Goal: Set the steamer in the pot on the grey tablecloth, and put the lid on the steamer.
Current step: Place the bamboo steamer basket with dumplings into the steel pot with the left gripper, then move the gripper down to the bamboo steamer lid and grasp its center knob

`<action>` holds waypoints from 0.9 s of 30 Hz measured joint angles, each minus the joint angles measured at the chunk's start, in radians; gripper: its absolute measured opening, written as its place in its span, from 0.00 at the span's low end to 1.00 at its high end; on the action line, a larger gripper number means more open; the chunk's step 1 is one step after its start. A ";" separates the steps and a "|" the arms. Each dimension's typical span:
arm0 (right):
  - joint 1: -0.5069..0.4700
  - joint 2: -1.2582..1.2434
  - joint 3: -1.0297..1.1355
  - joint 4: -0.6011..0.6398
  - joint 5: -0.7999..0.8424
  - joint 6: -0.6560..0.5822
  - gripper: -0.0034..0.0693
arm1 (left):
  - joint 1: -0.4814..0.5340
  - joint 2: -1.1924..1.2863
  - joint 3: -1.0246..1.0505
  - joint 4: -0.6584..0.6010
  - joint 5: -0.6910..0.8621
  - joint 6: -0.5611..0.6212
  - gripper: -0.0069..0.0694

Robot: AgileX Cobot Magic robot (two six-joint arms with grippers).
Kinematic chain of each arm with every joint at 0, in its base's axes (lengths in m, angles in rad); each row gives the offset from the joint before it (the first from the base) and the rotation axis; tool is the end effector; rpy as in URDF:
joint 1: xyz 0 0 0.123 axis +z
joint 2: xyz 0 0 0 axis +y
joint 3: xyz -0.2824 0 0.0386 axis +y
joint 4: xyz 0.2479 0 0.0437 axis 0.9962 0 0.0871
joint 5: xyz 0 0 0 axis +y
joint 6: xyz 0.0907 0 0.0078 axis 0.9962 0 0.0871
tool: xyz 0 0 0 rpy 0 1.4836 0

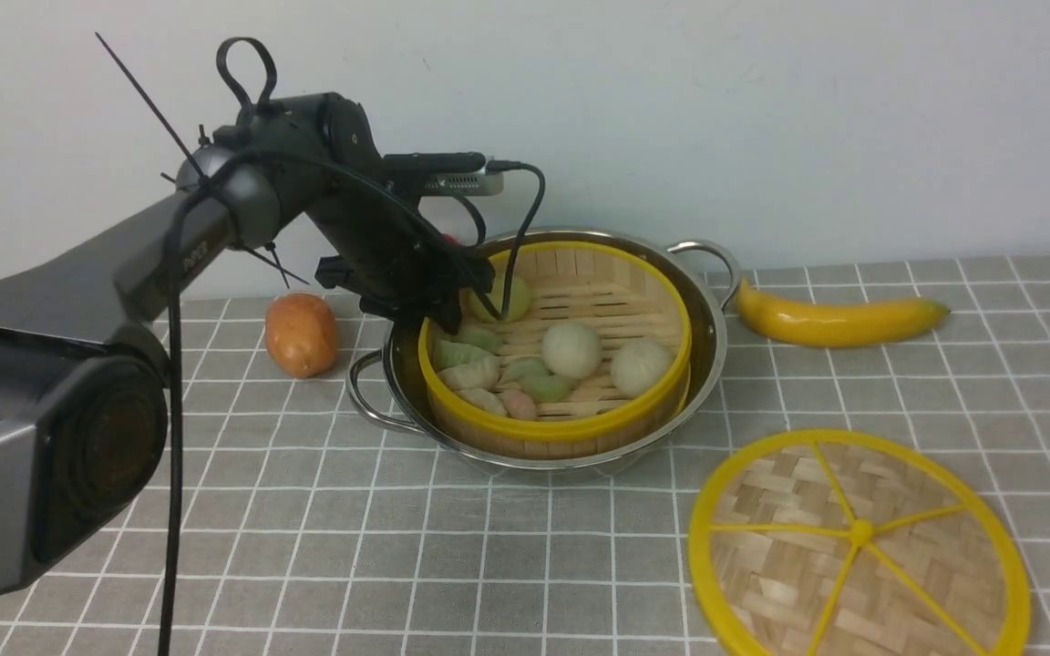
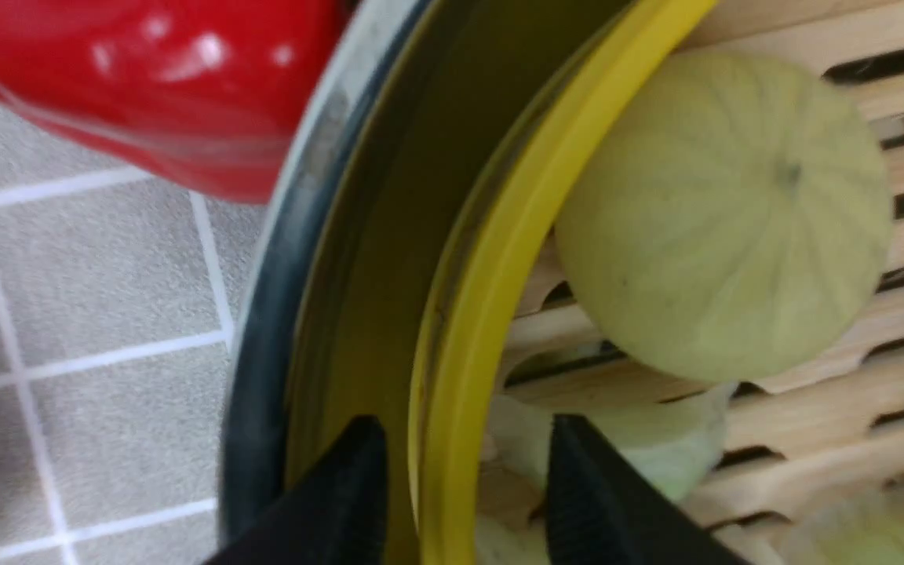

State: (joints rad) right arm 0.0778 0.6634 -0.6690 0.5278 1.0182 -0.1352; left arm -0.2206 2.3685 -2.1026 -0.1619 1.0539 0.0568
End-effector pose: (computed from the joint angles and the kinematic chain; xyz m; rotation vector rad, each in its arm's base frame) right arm 0.0992 0.0469 0.3101 -0.1008 2.4173 0.6463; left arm 0.4949 -0.1241 0.1847 0.3099 2.7895 -0.2555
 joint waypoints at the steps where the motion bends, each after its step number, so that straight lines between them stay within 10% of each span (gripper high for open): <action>1: 0.000 0.000 0.000 0.007 0.000 0.000 0.38 | 0.000 0.000 -0.035 0.013 0.040 0.000 0.50; 9: 0.000 0.137 -0.004 0.148 -0.025 -0.063 0.38 | -0.001 -0.039 -0.266 0.162 0.153 -0.016 0.52; 15: 0.000 0.404 -0.115 0.280 -0.043 -0.234 0.38 | -0.025 -0.218 -0.275 0.154 0.157 -0.027 0.31; 21: 0.000 0.607 -0.270 0.235 -0.045 -0.256 0.38 | -0.087 -0.385 -0.276 0.151 0.159 0.017 0.08; 27: 0.066 0.761 -0.394 0.054 -0.030 -0.183 0.38 | -0.147 -0.584 -0.238 0.150 0.160 0.065 0.06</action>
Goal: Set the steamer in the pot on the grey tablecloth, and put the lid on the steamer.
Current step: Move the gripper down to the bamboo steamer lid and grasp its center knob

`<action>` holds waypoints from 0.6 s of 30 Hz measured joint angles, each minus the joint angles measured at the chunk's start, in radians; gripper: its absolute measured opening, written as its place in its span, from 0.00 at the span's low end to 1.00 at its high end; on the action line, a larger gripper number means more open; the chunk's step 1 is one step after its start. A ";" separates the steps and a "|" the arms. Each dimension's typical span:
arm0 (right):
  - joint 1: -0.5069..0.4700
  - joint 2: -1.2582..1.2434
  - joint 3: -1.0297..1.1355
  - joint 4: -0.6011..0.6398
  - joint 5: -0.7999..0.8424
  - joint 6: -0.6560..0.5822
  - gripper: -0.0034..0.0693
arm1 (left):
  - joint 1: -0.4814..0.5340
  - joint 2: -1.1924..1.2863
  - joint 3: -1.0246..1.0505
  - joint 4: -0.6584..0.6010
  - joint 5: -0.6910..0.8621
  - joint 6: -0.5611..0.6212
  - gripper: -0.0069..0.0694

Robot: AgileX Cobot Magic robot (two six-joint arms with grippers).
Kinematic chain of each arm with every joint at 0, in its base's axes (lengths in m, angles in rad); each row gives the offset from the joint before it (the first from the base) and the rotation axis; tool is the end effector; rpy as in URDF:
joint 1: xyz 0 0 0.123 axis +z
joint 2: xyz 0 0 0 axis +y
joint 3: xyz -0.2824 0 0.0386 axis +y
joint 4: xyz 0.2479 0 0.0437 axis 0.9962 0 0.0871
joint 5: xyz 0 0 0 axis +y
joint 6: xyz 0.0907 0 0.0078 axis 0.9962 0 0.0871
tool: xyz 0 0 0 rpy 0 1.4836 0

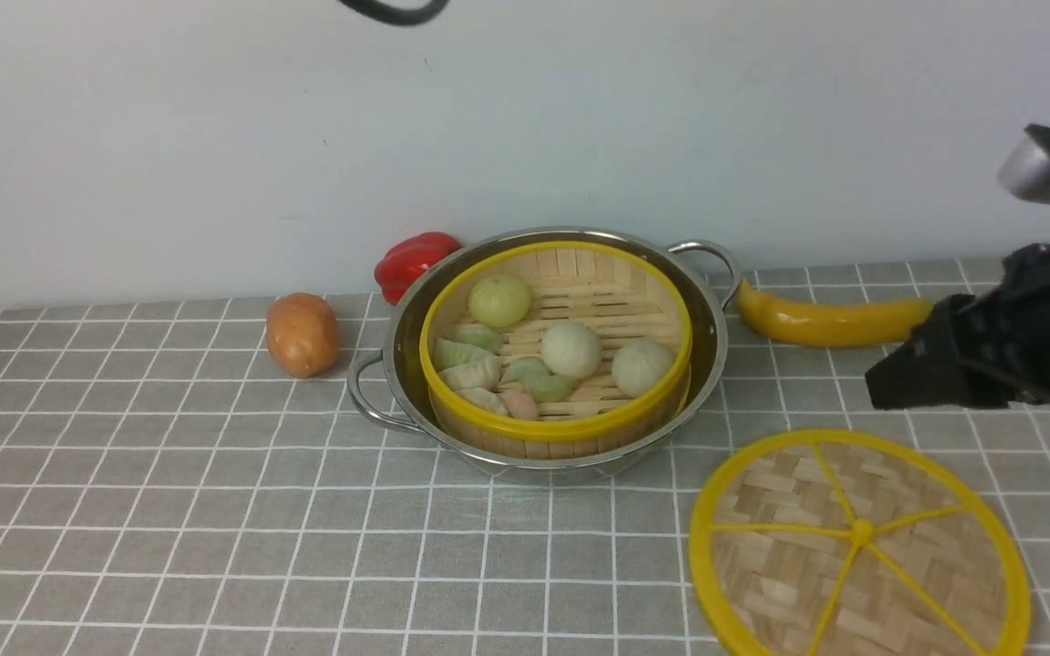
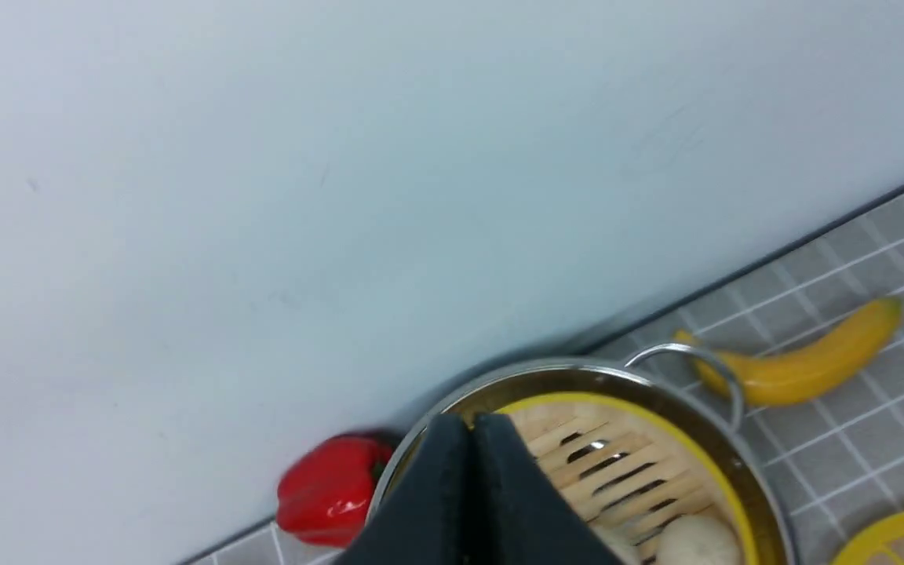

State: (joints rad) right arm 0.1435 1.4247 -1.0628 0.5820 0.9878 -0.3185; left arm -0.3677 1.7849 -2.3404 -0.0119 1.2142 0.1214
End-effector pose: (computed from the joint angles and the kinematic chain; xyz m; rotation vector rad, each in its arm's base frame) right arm 0.2665 0.0808 0.2864 -0.2859 2.6967 0.7023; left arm 0.3372 -0.1310 0.5093 0.5217 2.0820 -0.1582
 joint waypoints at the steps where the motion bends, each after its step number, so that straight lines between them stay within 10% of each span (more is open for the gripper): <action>1: 0.025 0.013 -0.009 -0.039 0.001 0.024 0.38 | -0.006 -0.043 0.030 0.000 0.000 0.003 0.06; 10: 0.193 0.076 -0.025 -0.417 -0.002 0.349 0.38 | -0.010 -0.477 0.558 -0.009 -0.022 0.048 0.06; 18: 0.195 0.113 -0.027 -0.485 -0.024 0.423 0.38 | -0.010 -0.898 1.195 -0.116 -0.415 0.054 0.06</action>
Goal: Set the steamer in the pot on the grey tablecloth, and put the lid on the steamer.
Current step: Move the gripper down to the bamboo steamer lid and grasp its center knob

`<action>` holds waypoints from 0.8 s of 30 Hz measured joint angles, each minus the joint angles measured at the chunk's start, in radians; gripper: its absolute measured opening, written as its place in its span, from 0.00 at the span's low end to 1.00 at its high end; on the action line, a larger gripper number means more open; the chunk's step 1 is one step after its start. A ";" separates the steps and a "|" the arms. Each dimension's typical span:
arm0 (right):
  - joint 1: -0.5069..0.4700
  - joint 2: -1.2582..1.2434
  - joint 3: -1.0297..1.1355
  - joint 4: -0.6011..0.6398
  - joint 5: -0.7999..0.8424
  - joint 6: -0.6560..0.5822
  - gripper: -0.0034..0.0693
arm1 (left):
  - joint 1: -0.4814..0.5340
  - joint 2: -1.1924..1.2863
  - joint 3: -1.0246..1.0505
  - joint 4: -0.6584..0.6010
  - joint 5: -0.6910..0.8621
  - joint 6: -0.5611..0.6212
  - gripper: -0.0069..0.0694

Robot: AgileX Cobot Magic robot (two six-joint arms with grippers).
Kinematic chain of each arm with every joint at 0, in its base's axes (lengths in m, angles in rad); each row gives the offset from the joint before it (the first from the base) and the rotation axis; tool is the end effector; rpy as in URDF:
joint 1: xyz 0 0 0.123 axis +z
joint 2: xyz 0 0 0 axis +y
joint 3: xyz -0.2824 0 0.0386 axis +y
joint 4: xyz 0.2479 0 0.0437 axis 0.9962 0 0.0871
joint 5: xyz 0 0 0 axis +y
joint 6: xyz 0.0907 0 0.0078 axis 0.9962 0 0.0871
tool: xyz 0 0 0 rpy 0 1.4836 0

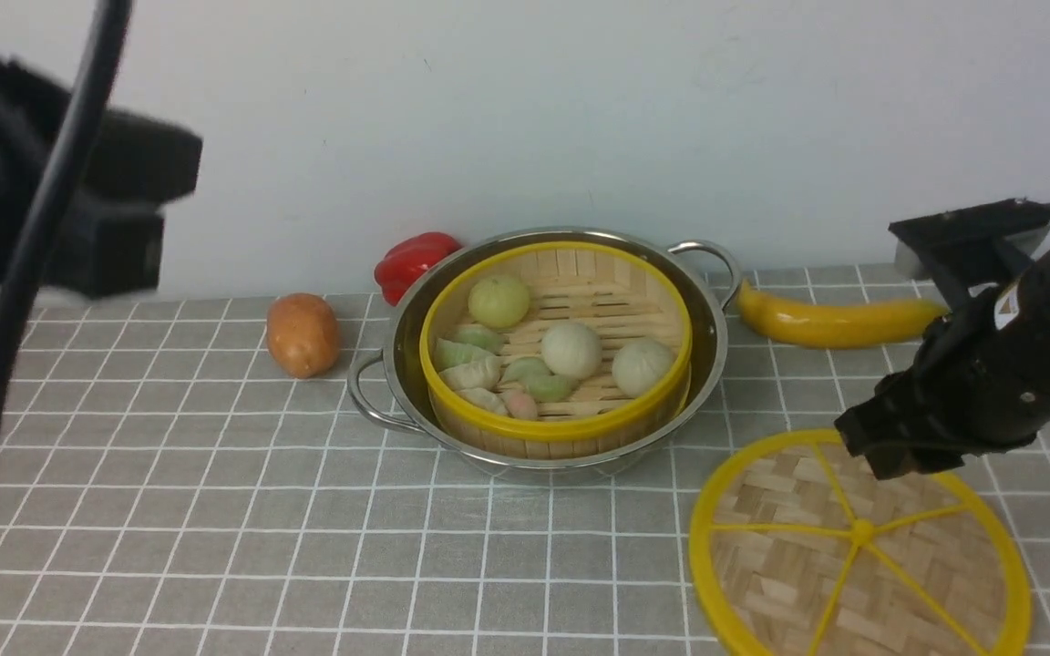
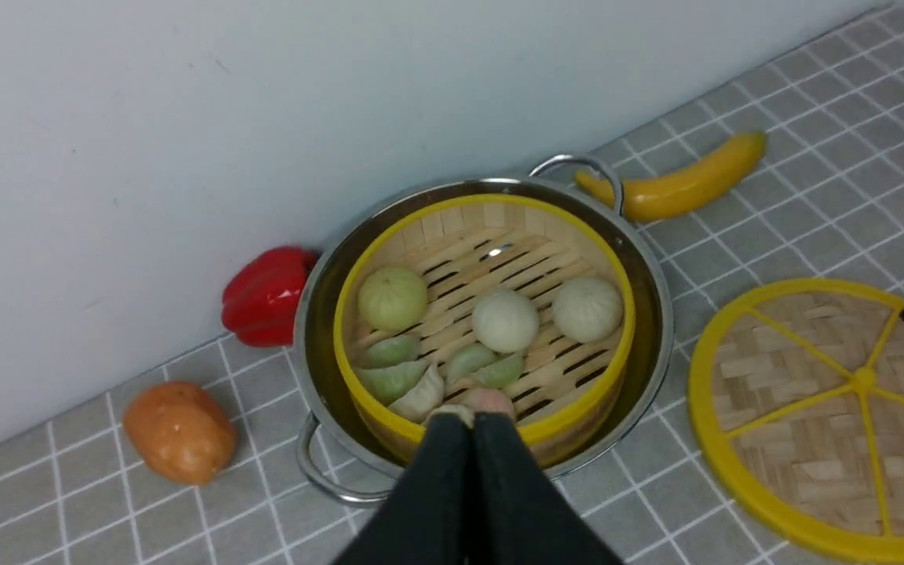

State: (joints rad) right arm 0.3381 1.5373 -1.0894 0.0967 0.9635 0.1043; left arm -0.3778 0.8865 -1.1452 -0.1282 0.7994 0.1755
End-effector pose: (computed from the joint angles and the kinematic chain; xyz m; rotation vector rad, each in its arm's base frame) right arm 0.2747 0.1042 0.2506 -0.2741 2.9003 0.2018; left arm 0.1470 -0.0673 0.4324 0.5230 1.9606 -0.2774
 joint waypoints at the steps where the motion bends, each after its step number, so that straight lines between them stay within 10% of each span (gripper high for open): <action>1: 0.000 0.014 0.000 -0.001 -0.003 0.001 0.38 | 0.000 -0.038 0.070 -0.019 -0.051 0.000 0.06; 18: 0.000 0.233 -0.001 -0.006 -0.055 0.007 0.38 | 0.000 -0.313 0.373 -0.113 -0.188 -0.006 0.06; 24: 0.001 0.248 -0.001 -0.015 -0.010 0.007 0.24 | 0.000 -0.313 0.373 -0.115 -0.187 -0.006 0.06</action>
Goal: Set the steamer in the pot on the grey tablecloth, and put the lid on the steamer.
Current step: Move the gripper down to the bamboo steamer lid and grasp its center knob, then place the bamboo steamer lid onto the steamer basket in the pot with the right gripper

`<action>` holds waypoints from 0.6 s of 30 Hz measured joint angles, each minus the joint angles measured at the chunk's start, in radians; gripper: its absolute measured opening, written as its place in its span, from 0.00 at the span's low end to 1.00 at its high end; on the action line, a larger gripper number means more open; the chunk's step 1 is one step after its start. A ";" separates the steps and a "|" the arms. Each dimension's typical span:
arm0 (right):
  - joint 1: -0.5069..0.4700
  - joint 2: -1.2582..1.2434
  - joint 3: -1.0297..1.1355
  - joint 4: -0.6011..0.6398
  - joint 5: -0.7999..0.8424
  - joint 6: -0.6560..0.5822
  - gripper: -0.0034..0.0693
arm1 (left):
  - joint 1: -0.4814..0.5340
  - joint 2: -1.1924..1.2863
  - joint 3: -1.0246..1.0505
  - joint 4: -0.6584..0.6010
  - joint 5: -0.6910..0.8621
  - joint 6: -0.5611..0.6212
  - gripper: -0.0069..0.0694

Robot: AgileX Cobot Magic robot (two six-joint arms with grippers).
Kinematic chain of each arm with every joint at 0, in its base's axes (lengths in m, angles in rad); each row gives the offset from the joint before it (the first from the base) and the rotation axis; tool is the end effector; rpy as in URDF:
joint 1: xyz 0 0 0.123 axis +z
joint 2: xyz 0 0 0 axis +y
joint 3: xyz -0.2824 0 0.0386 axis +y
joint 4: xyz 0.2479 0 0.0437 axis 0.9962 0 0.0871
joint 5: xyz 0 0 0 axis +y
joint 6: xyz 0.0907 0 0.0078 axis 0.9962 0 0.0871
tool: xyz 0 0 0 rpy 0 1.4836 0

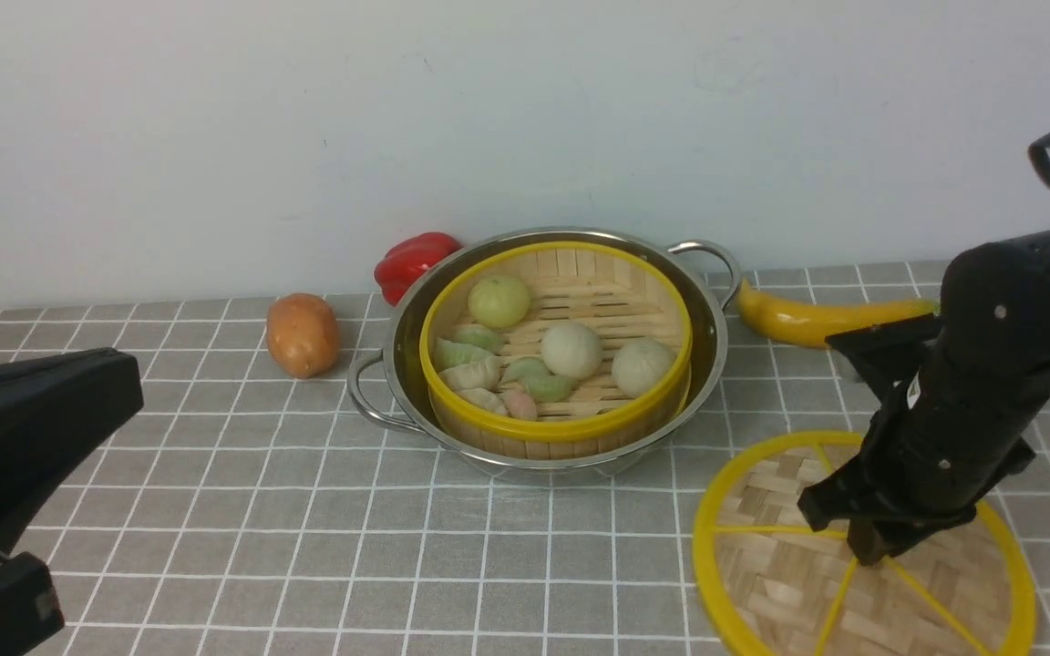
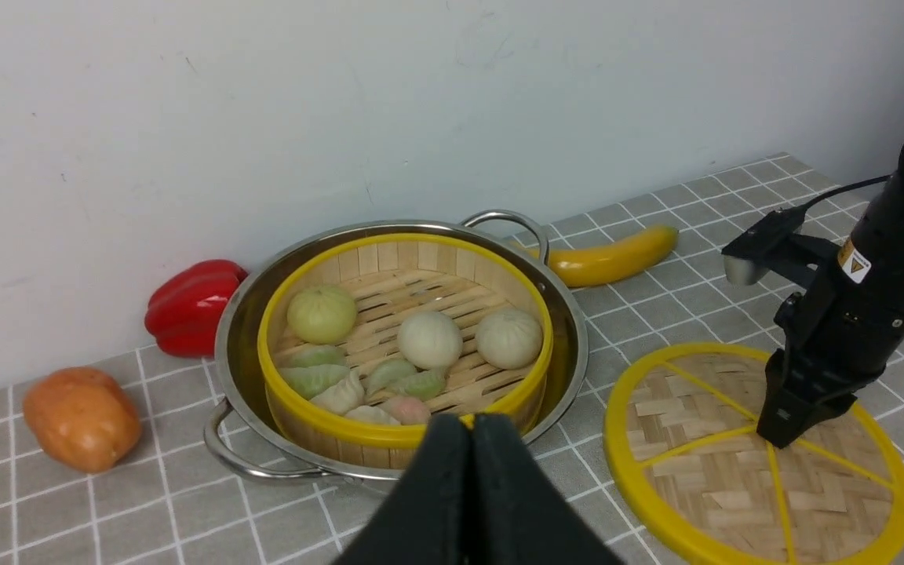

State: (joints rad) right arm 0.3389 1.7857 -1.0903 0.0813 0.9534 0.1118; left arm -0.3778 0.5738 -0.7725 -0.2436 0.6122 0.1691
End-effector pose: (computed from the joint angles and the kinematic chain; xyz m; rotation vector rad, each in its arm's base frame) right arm 0.2971 0.1111 0.1746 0.2822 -3.1212 -0.1048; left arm 0.0919 -0.0501 0.3727 0.4218 1.8533 -0.4103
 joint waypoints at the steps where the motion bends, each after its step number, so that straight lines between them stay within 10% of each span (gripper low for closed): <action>1: 0.000 0.000 0.000 -0.003 0.006 -0.003 0.24 | 0.000 0.000 0.000 0.000 0.000 0.000 0.06; 18: 0.025 -0.134 -0.343 0.001 0.273 -0.012 0.24 | 0.000 0.000 0.000 0.013 0.001 0.000 0.06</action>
State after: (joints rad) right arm 0.3634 1.6514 -1.4328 0.0820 1.2263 0.0998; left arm -0.3778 0.5738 -0.7725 -0.2304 0.6133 0.1691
